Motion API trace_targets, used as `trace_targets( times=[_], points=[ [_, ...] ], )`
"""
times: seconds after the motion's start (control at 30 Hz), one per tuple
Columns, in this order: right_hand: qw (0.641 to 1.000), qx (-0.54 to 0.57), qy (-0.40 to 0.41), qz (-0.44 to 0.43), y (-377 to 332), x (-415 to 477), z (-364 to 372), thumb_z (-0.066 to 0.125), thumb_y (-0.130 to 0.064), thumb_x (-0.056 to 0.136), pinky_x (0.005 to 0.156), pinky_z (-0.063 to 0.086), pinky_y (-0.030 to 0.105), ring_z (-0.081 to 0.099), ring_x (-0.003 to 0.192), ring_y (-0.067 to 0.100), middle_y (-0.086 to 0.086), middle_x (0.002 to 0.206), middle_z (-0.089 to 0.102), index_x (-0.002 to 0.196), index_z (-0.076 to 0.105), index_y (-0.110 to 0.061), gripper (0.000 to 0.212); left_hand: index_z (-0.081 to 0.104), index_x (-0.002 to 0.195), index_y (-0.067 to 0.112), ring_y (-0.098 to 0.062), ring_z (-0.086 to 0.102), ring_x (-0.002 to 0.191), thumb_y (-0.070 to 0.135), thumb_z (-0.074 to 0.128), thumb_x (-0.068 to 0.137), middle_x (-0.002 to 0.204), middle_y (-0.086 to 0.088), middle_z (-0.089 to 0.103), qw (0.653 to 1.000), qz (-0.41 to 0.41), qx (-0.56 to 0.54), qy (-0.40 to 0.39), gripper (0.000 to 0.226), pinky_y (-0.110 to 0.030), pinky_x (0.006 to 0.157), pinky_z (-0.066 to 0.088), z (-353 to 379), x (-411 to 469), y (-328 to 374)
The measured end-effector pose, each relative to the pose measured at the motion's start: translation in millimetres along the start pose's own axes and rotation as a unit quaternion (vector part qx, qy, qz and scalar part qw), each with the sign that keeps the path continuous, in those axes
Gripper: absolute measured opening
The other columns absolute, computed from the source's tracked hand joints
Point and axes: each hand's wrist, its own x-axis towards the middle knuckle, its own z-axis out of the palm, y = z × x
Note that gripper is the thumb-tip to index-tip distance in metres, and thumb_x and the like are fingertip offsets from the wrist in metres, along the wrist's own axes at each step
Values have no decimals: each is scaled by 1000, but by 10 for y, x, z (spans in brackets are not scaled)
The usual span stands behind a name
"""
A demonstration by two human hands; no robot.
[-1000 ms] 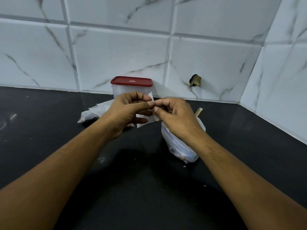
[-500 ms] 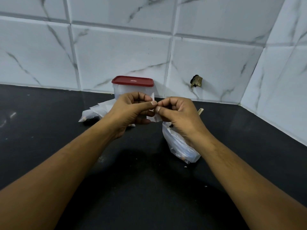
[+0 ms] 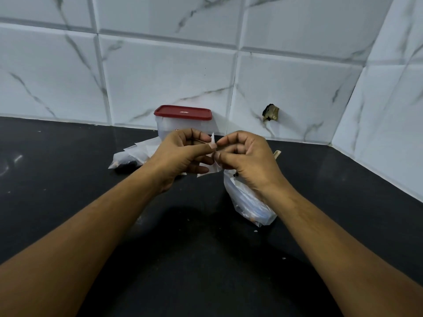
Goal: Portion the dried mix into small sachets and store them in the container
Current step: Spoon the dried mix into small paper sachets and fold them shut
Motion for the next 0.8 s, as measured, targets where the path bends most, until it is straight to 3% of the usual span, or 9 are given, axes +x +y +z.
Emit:
trace_targets(
  times=[0.13,0.33,0.47,0.6,0.73,0.8],
  points=[
    [999,-36,0,-19,21,2,-6,74,3,90,78,64,38,78,80,23,11,80,78,105,65,-7,20,63,119,1,-17,73,71,11,80,86,91,-14,72,1000,-8,16,-1,38,-33,64,64,6,7,-10],
    [999,-33,10,-12,37,8,-15,75,2,90,76,65,45,75,80,37,19,82,74,96,58,-13,23,63,120,2,-19,72,73,3,75,89,92,-16,73,1000,-26,-13,-7,33,-28,59,62,3,15,0],
    [995,-86,33,-42,45,21,-11,77,-2,90,71,65,42,73,73,24,12,80,70,89,57,-16,25,67,112,6,-19,71,77,2,73,91,92,-14,73,999,-23,1,-24,22,-29,63,63,-22,17,15],
    [983,-153,57,-86,41,26,26,76,-3,88,70,62,51,69,78,31,7,80,66,84,55,-21,27,70,102,10,-17,70,76,1,71,92,90,-13,73,999,-21,18,-23,13,-30,65,63,-20,15,16],
    [973,-192,75,-106,38,20,44,70,1,88,64,60,50,69,74,26,1,77,62,80,51,-27,35,71,102,10,-16,69,75,1,68,94,87,-11,72,999,-25,30,-13,13,-29,63,63,-25,27,11],
    [970,-201,88,-102,34,23,-16,66,2,91,56,60,42,73,73,25,5,82,64,82,52,-24,31,72,107,8,-16,67,75,0,66,95,87,-12,70,999,-30,35,0,16,-27,61,62,-48,32,25]
  ],
)
